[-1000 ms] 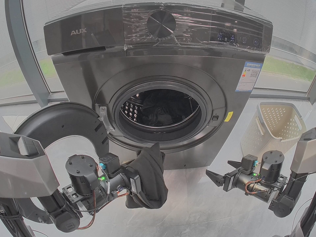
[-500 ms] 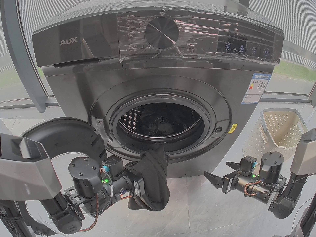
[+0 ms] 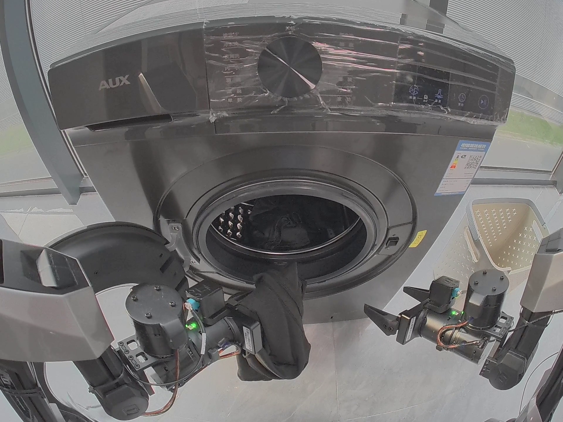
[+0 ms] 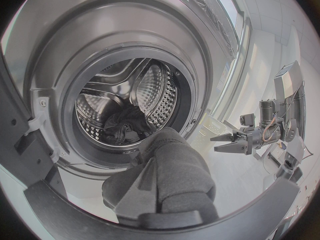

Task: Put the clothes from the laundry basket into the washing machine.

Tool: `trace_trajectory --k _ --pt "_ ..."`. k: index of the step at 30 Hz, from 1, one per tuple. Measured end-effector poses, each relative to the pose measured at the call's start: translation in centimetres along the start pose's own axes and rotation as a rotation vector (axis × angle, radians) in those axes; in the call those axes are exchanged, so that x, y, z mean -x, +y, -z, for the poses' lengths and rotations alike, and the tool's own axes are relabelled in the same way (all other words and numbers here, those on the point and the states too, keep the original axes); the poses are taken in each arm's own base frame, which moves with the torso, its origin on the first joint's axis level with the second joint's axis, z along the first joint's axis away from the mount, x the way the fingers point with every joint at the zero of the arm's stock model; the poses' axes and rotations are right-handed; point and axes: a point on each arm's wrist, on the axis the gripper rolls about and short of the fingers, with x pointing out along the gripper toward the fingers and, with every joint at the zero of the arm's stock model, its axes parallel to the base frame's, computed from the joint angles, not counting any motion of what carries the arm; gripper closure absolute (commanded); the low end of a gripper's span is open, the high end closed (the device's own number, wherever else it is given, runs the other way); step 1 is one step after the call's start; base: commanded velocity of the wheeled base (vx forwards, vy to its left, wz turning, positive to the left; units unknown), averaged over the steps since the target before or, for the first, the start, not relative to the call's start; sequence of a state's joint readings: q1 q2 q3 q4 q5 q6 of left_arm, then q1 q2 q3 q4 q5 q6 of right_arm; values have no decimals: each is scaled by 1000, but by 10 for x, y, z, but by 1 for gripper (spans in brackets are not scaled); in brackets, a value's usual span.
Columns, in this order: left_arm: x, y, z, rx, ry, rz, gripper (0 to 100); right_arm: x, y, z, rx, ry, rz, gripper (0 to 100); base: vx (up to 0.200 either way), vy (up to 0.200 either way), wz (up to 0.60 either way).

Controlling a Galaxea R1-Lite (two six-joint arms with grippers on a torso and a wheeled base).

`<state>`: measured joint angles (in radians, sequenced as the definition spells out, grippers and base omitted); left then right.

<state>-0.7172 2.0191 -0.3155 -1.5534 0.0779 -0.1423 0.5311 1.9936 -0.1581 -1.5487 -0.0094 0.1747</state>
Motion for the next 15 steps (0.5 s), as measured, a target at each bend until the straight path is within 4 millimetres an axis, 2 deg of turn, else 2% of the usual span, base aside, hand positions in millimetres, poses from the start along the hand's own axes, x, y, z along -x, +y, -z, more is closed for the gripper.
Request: trace_trajectory --k 6,15 --pt "-3 -12 1 12 -1 40 100 3 5 -3 5 -16 -20 0 0 0 0" --pt "-36 -24 3 1 -49 74 100 10 15 -9 13 -40 -57 0 0 0 0"
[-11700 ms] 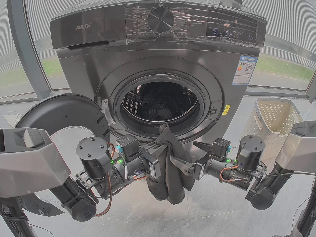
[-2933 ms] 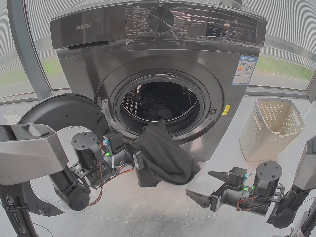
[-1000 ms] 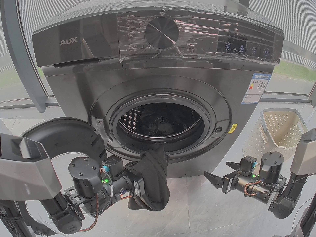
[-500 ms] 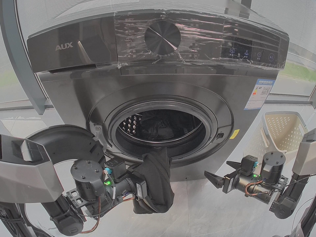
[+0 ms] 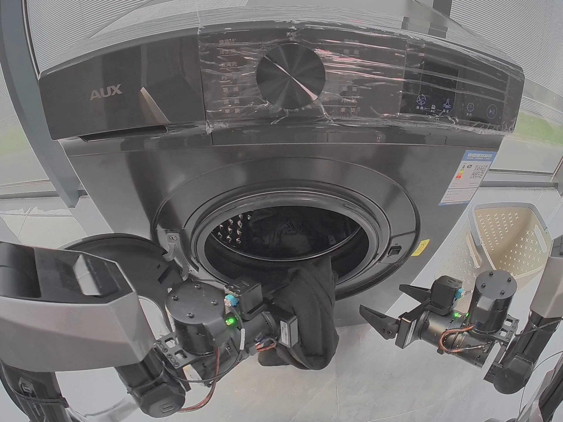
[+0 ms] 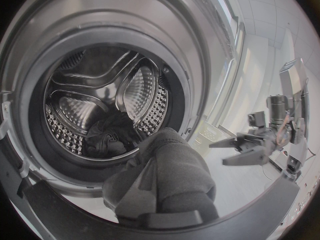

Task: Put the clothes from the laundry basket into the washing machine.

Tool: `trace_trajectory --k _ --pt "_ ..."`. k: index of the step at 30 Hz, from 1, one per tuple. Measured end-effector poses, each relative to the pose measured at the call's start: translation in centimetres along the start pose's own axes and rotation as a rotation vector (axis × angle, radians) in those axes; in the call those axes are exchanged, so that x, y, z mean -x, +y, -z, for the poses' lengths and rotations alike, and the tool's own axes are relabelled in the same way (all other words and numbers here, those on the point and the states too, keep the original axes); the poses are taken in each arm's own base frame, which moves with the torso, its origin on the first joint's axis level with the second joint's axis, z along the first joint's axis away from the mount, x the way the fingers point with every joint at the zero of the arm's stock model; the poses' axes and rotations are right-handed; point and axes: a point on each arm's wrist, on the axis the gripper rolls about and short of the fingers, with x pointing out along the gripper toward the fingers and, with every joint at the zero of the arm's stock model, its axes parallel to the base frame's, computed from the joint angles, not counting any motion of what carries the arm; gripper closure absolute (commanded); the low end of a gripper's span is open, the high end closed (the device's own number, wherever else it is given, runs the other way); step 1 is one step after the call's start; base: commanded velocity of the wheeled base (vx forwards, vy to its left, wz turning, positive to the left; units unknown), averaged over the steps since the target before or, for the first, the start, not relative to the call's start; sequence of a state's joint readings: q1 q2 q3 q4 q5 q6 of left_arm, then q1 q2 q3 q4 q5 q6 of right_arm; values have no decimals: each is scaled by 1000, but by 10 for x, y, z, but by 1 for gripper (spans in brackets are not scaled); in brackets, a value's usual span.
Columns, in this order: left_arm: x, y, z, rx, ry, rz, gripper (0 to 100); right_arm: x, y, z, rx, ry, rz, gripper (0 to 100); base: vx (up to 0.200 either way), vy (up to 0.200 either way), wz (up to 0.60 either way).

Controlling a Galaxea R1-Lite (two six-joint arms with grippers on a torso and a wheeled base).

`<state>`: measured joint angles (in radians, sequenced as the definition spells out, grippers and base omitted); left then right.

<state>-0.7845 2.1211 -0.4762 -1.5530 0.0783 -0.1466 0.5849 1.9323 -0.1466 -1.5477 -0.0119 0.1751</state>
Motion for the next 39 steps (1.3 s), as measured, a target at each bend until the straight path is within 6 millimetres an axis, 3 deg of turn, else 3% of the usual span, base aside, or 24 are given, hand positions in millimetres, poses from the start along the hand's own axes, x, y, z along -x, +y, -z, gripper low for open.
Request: trace_trajectory --k 11,19,25,34,39 --pt "-69 21 -5 10 -117 -92 100 7 14 3 16 15 -56 0 0 0 0" --pt "-120 48 -20 -22 -168 -194 100 11 23 8 26 38 -89 0 0 0 0" --pt "-149 70 -24 -53 -197 -246 100 13 26 10 31 48 -105 0 0 0 0" --pt "-184 93 -3 -66 -197 -288 100 13 28 11 34 55 -110 0 0 0 0" --pt "-202 107 -7 -63 -227 -333 100 13 28 12 34 59 -110 0 0 0 0"
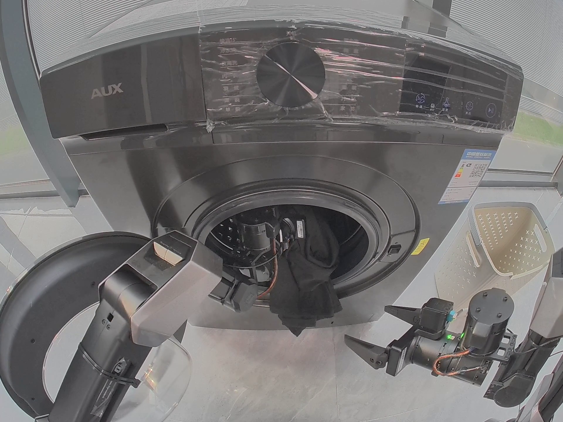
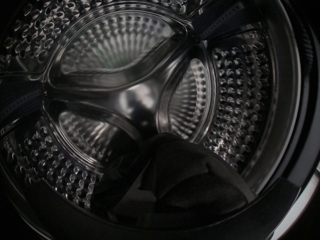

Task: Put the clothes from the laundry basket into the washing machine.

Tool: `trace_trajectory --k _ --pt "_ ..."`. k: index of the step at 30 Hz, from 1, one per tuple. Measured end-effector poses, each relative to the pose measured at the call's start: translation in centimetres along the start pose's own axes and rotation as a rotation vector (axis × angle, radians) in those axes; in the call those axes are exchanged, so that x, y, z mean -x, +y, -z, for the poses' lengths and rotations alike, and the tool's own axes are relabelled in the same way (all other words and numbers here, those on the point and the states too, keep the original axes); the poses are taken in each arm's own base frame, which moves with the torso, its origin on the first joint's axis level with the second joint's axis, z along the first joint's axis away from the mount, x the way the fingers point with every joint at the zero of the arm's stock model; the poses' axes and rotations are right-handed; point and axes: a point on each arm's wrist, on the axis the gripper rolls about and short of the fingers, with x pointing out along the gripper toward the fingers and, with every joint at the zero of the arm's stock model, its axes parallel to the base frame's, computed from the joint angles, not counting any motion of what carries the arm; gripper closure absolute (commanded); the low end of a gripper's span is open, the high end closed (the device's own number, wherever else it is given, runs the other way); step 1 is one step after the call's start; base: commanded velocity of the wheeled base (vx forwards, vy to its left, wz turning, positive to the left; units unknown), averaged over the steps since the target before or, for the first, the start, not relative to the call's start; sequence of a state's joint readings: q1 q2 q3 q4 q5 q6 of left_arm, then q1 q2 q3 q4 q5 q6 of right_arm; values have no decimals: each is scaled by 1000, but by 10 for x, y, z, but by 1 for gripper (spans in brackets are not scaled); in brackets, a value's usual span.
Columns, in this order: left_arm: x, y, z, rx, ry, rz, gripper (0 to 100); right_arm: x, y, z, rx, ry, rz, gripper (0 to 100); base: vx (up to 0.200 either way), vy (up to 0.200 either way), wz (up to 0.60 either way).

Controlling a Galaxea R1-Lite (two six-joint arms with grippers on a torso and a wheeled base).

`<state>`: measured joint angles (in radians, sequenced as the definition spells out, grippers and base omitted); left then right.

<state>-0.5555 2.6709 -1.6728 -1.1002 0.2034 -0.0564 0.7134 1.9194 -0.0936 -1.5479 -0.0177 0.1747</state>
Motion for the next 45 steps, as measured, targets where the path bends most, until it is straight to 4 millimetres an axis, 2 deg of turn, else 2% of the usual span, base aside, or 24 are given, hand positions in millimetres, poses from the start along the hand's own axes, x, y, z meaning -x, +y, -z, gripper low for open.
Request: trace_trajectory --k 5,8,9,15,21,28,34,37,41,42,45 --pt "-22 9 -8 15 -20 -45 100 0 -1 0 -1 0 3 0 0 0 0" --pt "-31 16 -5 20 6 -76 100 0 -2 0 -1 0 5 0 0 0 0" --pt "-33 18 -2 23 10 -84 0 -1 -2 0 -1 -1 6 0 0 0 0" --pt "-36 24 2 40 6 -99 0 -1 -3 0 -3 -1 9 0 0 0 0" --pt "-29 21 0 38 61 -98 0 -1 -3 0 -3 -1 9 0 0 0 0" --pt "6 6 8 3 261 -59 0 -1 -3 0 -2 -1 10 0 0 0 0" --pt "42 -18 11 -31 399 15 0 0 -2 -1 -2 -4 8 0 0 0 0" --pt "53 -31 11 -37 426 63 0 0 -2 -1 -2 -5 8 0 0 0 0" --pt "56 -34 15 -47 443 74 0 0 -2 -2 -1 -7 5 0 0 0 0" --pt "55 -34 17 -51 446 75 100 0 -1 -2 -1 -7 4 0 0 0 0" --pt "53 -35 24 -59 452 79 100 0 -1 -2 -1 -8 3 0 0 0 0"
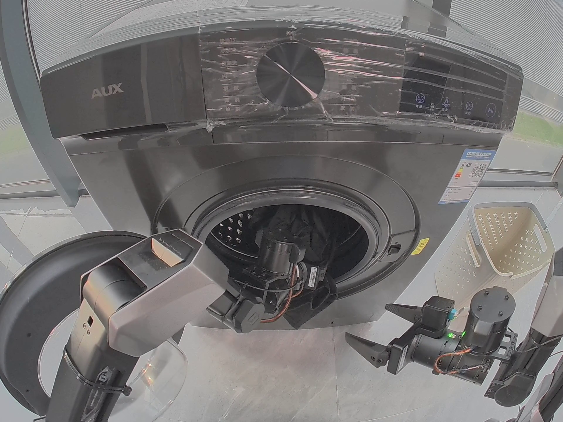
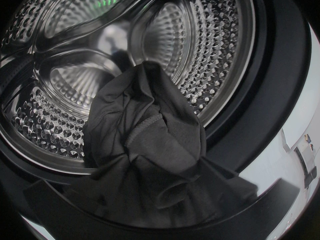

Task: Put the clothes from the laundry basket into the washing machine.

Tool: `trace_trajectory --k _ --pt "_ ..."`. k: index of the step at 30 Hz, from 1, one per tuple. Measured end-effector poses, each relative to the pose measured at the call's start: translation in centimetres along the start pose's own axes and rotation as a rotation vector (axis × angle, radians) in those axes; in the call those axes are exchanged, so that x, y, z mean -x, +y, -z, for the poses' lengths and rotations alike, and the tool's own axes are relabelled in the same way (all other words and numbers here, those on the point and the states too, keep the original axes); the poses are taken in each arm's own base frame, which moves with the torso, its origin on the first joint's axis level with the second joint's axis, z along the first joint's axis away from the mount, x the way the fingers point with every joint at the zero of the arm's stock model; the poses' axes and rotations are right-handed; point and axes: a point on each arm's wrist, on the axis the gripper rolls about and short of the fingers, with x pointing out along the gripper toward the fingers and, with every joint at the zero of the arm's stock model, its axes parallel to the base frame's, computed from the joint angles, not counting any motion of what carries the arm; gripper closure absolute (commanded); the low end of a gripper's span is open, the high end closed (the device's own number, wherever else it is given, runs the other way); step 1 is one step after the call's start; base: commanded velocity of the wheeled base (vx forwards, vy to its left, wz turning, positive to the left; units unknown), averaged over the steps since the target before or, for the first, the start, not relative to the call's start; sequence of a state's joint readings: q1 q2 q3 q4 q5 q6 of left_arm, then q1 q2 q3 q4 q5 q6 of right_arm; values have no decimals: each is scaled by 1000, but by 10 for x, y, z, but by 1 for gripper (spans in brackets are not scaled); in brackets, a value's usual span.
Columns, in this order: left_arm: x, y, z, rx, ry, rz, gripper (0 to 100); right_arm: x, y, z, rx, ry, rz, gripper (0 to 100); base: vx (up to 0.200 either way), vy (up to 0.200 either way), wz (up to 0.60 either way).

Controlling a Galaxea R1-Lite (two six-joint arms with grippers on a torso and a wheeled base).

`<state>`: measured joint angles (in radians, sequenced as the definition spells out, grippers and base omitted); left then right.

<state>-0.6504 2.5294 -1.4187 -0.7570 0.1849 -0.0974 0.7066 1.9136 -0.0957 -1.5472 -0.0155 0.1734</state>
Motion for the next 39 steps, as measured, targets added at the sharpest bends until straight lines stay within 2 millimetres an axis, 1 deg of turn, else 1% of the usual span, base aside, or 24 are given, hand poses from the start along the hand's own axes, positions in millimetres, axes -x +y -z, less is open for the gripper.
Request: trace_trajectory --k 5,8,10,13,16,20,21,24,29,32,39 --pt "-11 6 4 7 -14 -20 100 0 0 0 0 -1 -1 0 0 0 0" --pt "-18 12 0 18 -40 -44 100 0 0 0 0 -2 -1 0 0 0 0" --pt "-21 16 -7 26 -68 -70 100 0 0 0 0 -2 -1 0 0 0 0" --pt "-27 25 -24 47 -134 -126 100 0 0 0 0 -2 -1 0 0 0 0" --pt "-30 39 -43 71 -199 -182 100 0 1 0 0 -1 -3 0 0 0 0" --pt "-31 49 -53 83 -232 -206 100 -1 1 0 1 2 -5 0 0 0 0" --pt "-30 50 -53 84 -236 -207 0 -1 1 1 1 2 -4 0 0 0 0" --pt "-29 51 -55 94 -245 -207 0 0 1 2 1 9 -3 0 0 0 0" --pt "-23 40 -50 86 -216 -184 0 1 1 3 0 14 -2 0 0 0 0" --pt "-17 34 -40 71 -170 -168 0 1 0 3 0 14 -1 0 0 0 0" --pt "2 9 -16 23 -64 -93 0 1 0 3 -1 16 1 0 0 0 0"
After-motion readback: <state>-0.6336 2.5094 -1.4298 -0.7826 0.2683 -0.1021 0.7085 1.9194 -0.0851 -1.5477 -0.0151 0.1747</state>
